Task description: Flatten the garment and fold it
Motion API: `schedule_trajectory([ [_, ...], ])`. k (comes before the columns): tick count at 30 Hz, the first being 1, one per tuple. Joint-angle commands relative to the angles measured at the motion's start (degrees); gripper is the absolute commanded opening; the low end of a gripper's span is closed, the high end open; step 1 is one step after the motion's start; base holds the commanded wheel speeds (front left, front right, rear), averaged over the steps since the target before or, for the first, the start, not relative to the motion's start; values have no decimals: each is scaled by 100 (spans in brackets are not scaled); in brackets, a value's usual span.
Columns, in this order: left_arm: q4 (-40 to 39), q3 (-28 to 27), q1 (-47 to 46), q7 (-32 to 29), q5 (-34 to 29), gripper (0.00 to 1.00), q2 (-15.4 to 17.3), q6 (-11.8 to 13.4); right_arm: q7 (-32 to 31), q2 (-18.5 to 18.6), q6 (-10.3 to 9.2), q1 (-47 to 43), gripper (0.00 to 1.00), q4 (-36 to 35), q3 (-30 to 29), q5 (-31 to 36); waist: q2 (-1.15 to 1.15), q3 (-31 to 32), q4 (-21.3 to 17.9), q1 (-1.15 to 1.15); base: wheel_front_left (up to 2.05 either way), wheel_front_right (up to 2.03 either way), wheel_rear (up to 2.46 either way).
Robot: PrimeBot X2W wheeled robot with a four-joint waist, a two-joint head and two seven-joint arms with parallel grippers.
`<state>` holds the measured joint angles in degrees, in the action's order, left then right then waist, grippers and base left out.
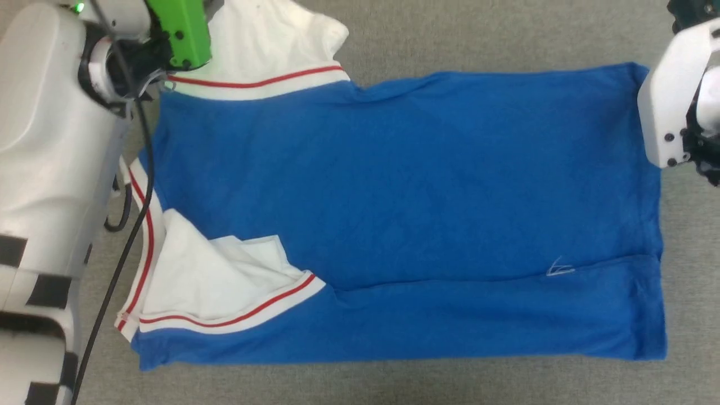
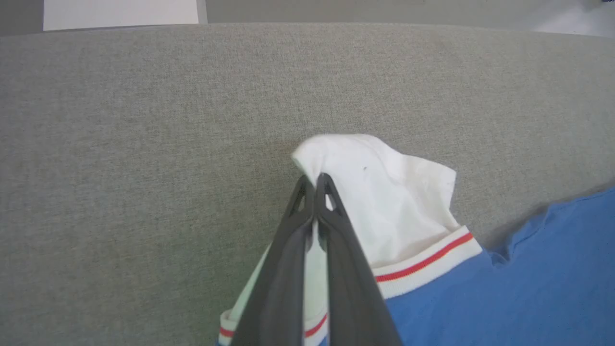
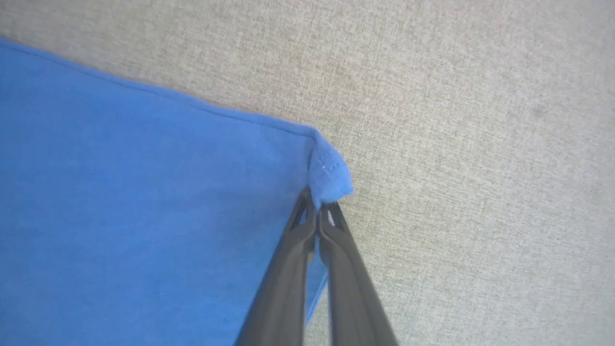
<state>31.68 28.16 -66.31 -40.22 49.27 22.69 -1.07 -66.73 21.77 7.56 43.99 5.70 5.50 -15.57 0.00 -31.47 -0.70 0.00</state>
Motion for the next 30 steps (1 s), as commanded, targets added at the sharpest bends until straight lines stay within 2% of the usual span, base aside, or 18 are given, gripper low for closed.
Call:
schedule_trajectory([
  [1, -79, -38, 165, 70, 49, 0, 102, -59, 92, 8, -8, -125, 0, 35, -35, -53, 0, 325, 13, 0, 0, 0, 0],
  [8, -603, -233, 855, 426, 229, 0, 370, -157, 521, 37, -8, -718, 0, 139, -189, -257, 0, 1086, 103, 0, 0, 0, 0],
  [14, -1310, -355, 1688, 545, 419, 0, 600, -82, 735, 1, -8, -1376, 0, 135, -330, -418, 0, 1658, 202, 0, 0, 0, 0],
  [20, -2005, -423, 2611, 546, 534, 0, 873, 171, 801, -65, -8, -2006, 0, 105, -415, -532, 0, 2073, 247, 0, 0, 0, 0],
  [30, -3156, -717, 4327, 756, 776, 0, 1266, 772, 791, -146, -8, -2878, 0, 58, -544, -623, 0, 2367, 228, 0, 0, 0, 0],
])
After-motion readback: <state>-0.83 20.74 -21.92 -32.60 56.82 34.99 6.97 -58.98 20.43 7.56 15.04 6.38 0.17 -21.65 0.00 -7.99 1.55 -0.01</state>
